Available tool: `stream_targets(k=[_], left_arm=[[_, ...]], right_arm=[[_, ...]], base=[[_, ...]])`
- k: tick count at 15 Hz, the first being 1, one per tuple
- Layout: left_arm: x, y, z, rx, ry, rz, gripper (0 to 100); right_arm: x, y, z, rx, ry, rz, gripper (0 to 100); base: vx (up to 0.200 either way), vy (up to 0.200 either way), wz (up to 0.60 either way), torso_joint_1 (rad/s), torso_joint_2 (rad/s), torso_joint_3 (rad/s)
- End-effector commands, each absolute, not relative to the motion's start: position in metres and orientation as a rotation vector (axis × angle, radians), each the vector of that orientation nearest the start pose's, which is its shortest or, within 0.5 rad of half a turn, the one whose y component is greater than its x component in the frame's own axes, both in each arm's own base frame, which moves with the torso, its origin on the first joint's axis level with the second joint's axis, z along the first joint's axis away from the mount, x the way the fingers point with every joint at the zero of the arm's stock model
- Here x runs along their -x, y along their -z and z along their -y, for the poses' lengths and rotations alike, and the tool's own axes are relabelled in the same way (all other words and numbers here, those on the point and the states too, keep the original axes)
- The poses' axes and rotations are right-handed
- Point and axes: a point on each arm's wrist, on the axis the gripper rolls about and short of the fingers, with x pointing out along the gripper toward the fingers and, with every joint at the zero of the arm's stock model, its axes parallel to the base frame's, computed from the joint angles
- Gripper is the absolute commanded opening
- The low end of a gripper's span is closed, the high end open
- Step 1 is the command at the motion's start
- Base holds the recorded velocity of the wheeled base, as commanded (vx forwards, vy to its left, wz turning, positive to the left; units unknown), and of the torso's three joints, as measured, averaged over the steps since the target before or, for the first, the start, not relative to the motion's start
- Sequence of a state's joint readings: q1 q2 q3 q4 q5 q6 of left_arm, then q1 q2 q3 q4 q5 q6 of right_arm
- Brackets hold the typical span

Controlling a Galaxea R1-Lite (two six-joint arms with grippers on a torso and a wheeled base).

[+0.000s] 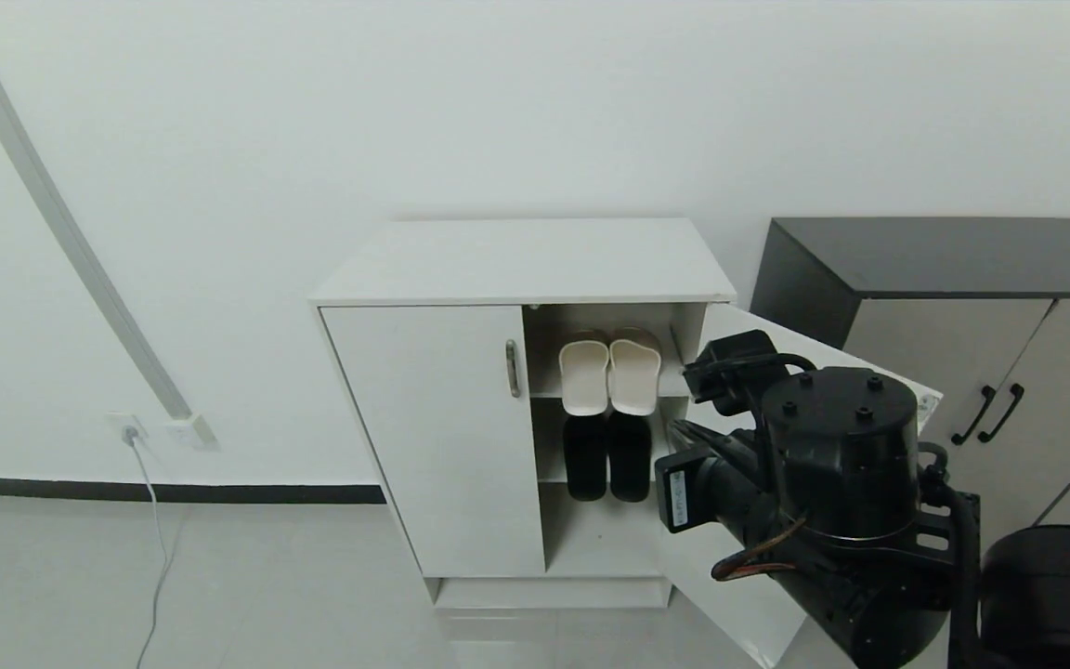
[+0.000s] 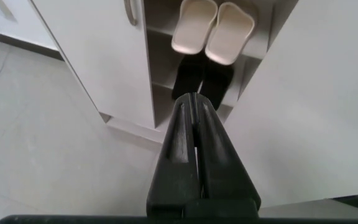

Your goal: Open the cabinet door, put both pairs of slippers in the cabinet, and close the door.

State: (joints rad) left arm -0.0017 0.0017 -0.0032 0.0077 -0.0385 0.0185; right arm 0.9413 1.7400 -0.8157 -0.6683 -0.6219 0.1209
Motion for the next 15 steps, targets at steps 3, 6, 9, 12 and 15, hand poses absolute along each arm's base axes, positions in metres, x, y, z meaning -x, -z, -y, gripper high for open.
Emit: stream_targets(k=[3,6,9,12,15], left_arm=[[0.0228,-0.0756,0.0008,-0.018,0.040,-0.007,0],[0.0228,-0.0756,0.0008,-0.018,0.040,-0.007,0],[0.0228,-0.0756,0.0008,-0.018,0.040,-0.007,0],[0.0228,-0.0756,0.0008,-0.018,0.040,-0.007,0],[0.0228,-0.0756,0.0008,-0.018,0.040,-0.007,0]], right_arm=[[-0.1943,-0.1768,-0.2424,0.061,-0.302,-0.201,0],[-0.1966,-0.1747,-0.2401,0.066,-0.296,-0.208,0],[-0.1970,-0.1735,-0.2390,0.071,-0.294,-0.211,0],[-0.1975,-0.1719,-0.2383,0.085,-0.295,-0.215,0],[-0.1974,-0.1714,-0.2382,0.084,-0.298,-0.216,0]], base=[[0.000,0.000,0.00,0.227,-0.55,-0.321],[0.000,0.000,0.00,0.248,-0.59,-0.333],[0.000,0.000,0.00,0.201,-0.46,-0.246],[0.000,0.000,0.00,0.017,-0.03,-0.017],[0.000,0.000,0.00,0.000,0.00,0.000]])
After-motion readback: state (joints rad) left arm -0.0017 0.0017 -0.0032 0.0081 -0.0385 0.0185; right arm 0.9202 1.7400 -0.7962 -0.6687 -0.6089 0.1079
